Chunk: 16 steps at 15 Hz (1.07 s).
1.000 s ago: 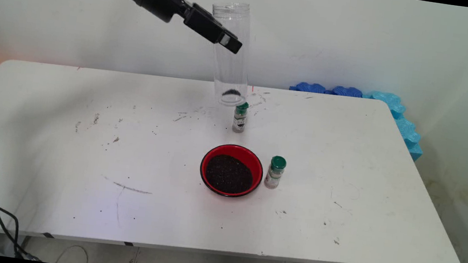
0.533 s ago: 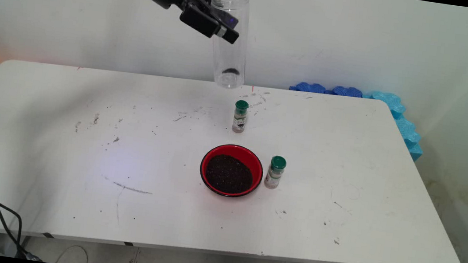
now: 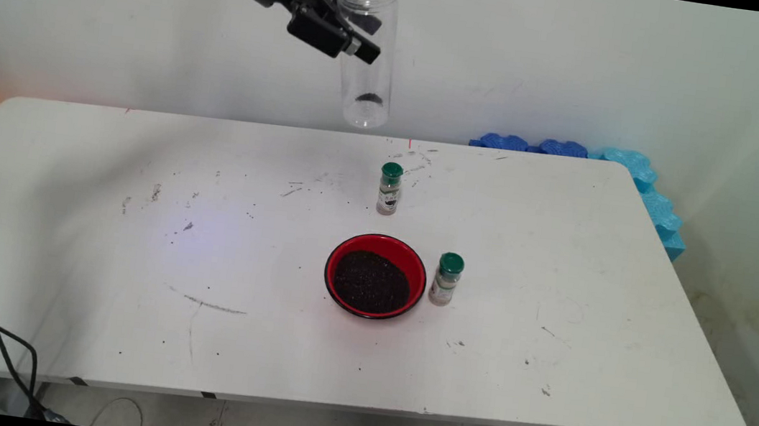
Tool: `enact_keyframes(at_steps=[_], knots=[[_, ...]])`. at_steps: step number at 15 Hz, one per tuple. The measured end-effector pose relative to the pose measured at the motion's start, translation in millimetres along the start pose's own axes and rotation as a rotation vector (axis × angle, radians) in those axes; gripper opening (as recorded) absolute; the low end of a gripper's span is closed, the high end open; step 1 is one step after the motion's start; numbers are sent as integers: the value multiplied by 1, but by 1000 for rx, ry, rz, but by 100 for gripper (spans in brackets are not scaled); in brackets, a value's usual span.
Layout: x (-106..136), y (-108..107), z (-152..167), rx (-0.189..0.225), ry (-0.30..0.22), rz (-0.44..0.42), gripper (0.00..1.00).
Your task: Pour the black seasoning powder in the red bowl, then place the picked object on the table
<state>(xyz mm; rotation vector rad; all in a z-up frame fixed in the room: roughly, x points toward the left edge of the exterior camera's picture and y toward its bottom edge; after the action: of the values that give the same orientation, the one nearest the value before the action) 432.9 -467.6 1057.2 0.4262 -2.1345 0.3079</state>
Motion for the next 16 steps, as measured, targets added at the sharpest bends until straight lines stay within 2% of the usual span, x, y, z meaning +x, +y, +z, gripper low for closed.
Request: enact_keyframes(at_steps=[3, 10, 16], knots=[[-15, -1, 0, 8, -10, -13, 0], [-90, -4, 1, 31, -45, -58, 0], [-144, -4, 23, 39, -60, -103, 0]])
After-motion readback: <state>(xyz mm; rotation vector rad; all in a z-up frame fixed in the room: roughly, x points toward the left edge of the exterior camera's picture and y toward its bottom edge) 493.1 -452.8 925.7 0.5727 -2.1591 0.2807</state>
